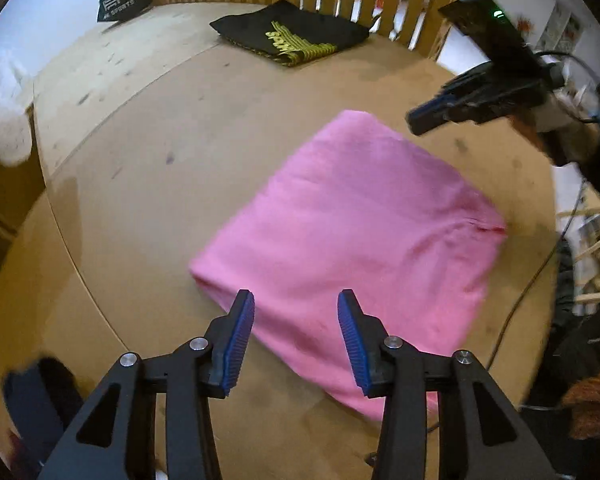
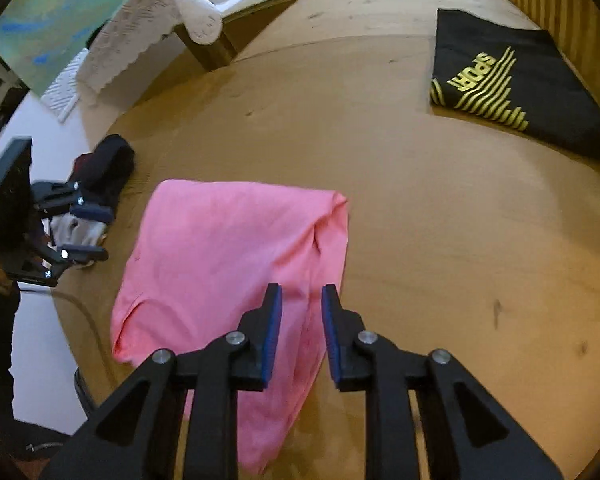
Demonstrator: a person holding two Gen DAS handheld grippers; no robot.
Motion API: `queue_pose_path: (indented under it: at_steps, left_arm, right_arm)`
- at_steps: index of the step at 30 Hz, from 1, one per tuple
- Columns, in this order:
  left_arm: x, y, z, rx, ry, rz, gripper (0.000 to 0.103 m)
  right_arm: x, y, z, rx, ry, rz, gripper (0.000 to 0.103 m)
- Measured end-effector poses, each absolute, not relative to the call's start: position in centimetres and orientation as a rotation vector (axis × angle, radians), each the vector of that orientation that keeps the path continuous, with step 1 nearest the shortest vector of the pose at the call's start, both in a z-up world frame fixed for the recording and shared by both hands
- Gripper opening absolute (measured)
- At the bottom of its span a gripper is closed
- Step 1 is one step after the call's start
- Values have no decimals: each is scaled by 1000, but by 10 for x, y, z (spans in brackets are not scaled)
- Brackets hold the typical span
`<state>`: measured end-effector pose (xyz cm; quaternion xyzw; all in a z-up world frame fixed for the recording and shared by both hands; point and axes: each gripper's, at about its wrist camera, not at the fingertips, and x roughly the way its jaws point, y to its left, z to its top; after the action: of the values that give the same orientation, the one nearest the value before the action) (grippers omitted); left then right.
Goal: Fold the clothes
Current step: 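Lay the shirt down folded and open both grippers, then pinch the folded shirt edge with the left gripper while the right gripper approaches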
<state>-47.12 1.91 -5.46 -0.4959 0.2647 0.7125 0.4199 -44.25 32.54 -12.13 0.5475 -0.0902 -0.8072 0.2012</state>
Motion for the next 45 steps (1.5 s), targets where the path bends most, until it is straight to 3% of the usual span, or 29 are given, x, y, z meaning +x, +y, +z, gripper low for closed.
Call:
queue_pose_path:
  at_steps: [6, 8, 10, 13, 18, 21, 25, 30, 33, 35, 40, 45]
  left_arm:
    - [-499, 37, -95, -1338, 713, 1731, 42]
    - [-499, 34, -110, -1359, 750, 1730, 50]
    - [-508, 25, -108, -1444, 669, 1737, 54]
    - [-505, 33, -90, -1392, 755, 1764, 51]
    - [-496, 104, -49, -1233, 827, 1723, 51]
    - [-489, 168, -42, -1155, 905, 1654, 51]
    - [-487, 219, -61, -1111, 1006, 1581, 52]
    - [-495, 228, -79, -1156, 972, 1544, 51]
    - [-494, 229, -81, -1166, 947, 1532, 44]
    - [-495, 230, -79, -1167, 922, 1535, 35]
    - [-493, 222, -59, -1121, 840, 1588, 13]
    - [-485, 205, -43, -1055, 767, 1633, 13]
  right_arm:
    - [-422, 289, -138, 1545, -106, -2156, 20]
    - [-415, 283, -145, 1571, -59, -2140, 20]
    - [-409, 282, -144, 1579, -50, -2125, 20]
    - [-405, 286, -131, 1575, -8, -2170, 20]
    - [-409, 286, -122, 1577, 191, -2299, 20]
    - [-415, 287, -125, 1564, 184, -2295, 20]
    - [-429, 286, -127, 1540, 135, -2271, 20]
    - [-440, 280, -129, 1516, 199, -2268, 20]
    - [-444, 281, -136, 1514, 178, -2236, 20]
    - [-442, 282, -139, 1512, 167, -2219, 9]
    - [-433, 278, -135, 1493, 160, -2214, 5]
    - [-416, 298, -108, 1422, 82, -2306, 3]
